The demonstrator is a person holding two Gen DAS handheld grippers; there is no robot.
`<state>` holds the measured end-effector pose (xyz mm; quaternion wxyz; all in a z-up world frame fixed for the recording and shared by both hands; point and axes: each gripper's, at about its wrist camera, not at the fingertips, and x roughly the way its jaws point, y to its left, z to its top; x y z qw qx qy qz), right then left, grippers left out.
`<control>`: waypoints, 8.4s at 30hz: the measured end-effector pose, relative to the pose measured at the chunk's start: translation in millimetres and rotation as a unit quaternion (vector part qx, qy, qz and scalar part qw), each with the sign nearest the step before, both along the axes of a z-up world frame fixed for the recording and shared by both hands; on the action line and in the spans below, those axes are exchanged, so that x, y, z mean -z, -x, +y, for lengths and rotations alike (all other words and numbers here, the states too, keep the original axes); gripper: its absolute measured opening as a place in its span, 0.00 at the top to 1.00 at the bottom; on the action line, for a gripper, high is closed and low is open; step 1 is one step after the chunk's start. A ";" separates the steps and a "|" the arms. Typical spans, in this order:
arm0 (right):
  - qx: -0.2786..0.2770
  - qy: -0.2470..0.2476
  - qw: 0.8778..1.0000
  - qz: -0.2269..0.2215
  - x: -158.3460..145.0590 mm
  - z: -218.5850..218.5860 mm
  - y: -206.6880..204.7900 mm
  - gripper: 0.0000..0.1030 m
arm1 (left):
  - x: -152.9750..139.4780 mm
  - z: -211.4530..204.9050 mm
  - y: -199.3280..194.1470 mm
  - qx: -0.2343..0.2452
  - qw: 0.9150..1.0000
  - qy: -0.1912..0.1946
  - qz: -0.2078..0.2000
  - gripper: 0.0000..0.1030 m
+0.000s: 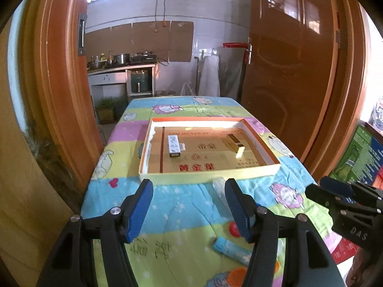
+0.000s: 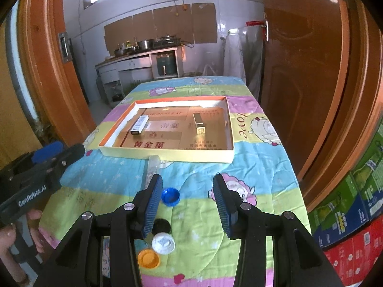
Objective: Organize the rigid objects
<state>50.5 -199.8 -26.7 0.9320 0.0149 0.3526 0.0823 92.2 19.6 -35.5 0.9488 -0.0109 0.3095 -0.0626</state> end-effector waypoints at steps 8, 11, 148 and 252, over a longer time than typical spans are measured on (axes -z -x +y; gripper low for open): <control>-0.003 0.000 1.000 0.002 4.8 -2.3 18.0 0.56 | 15.5 -12.2 25.0 0.021 1.000 -0.008 0.011 0.40; -0.003 0.001 1.000 0.005 7.3 -3.0 22.4 0.56 | 21.5 -15.9 33.5 0.028 0.999 -0.012 0.012 0.40; -0.045 -0.034 0.997 0.047 7.4 -23.6 -143.4 0.78 | 9.2 -44.9 -147.5 0.038 0.998 -0.025 0.044 0.70; -0.045 -0.032 0.985 0.164 66.2 -15.2 -329.8 0.76 | 46.8 -47.3 -284.7 0.043 0.988 0.009 0.146 0.55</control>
